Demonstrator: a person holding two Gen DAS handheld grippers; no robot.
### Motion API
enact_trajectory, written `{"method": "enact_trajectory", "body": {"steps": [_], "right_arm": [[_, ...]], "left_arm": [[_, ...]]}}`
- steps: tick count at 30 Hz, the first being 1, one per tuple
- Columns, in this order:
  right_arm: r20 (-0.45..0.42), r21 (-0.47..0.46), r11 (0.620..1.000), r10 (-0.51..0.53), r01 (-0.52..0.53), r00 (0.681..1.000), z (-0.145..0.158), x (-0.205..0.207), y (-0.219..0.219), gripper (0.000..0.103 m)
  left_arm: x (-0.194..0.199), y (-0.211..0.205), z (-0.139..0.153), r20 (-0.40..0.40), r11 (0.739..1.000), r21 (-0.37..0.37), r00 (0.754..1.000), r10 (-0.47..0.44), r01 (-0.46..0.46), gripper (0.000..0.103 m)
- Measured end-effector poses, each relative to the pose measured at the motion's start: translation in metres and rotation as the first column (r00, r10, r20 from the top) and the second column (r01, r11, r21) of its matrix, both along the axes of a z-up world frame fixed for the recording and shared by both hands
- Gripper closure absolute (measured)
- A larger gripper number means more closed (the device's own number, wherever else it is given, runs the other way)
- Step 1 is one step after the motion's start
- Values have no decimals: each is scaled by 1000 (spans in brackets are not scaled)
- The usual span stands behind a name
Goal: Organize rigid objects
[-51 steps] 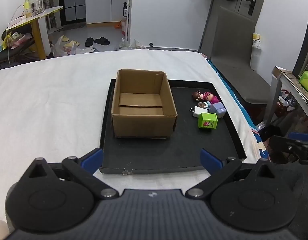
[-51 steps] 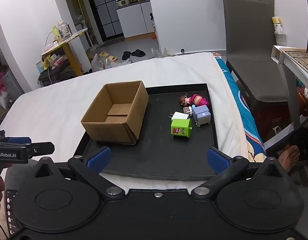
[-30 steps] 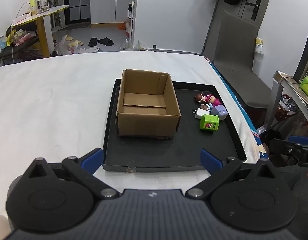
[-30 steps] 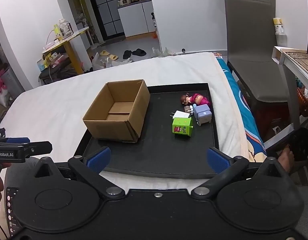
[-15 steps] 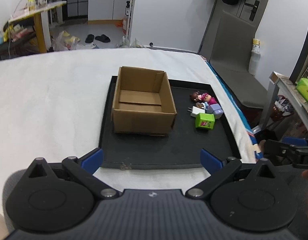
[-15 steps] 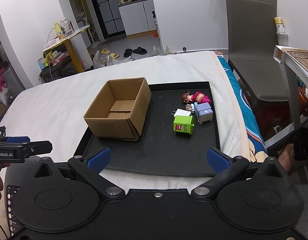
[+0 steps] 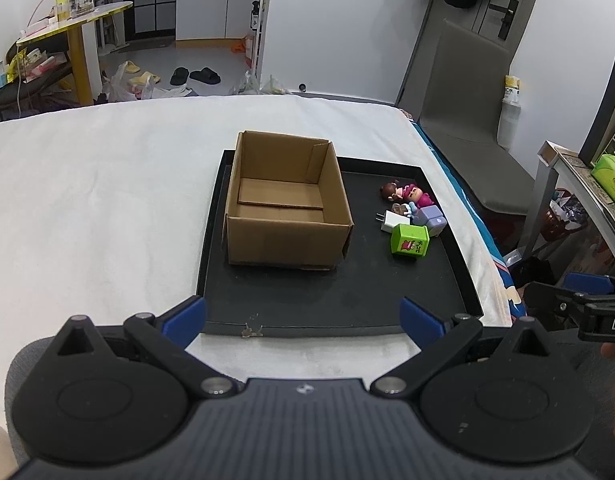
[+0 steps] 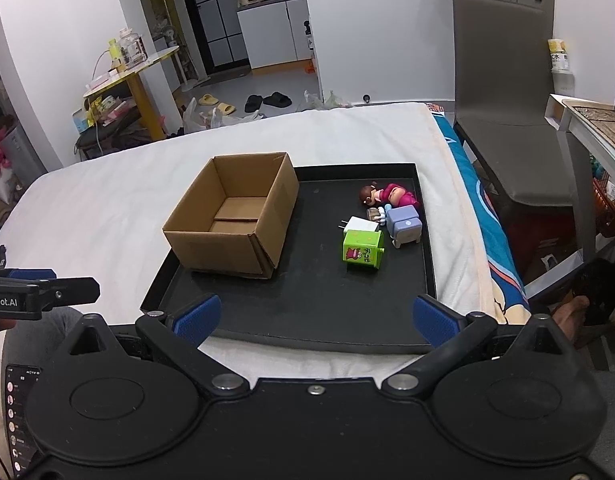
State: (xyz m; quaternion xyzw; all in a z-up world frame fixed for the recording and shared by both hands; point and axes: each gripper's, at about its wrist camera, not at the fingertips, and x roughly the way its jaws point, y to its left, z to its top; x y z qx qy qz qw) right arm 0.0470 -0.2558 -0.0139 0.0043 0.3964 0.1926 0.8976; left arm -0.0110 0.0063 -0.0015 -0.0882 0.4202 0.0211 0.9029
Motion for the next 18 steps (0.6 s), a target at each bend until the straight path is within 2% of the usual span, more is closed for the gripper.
{"method": "enact_trajectory", "body": {"steps": [4, 7, 10, 18], "right_arm": [[1, -2, 1000, 5, -5, 1000, 1, -1, 1, 0], [-2, 1, 1000, 3, -3, 1000, 0, 0, 1, 0], [-4, 0, 1000, 3, -3, 1000, 0, 1, 1, 0], [-4, -13, 1000, 0, 0, 1000, -2, 0, 4, 0]], "left_arm": [[1, 0, 0, -2, 1000, -20, 1000, 0, -1, 1], [1, -3, 1, -5, 1000, 10, 1000, -3, 3, 1], [1, -2, -1, -11, 1000, -14, 1000, -3, 3, 1], [-1, -2, -1, -10, 1000, -5, 1000, -4, 4, 1]]}}
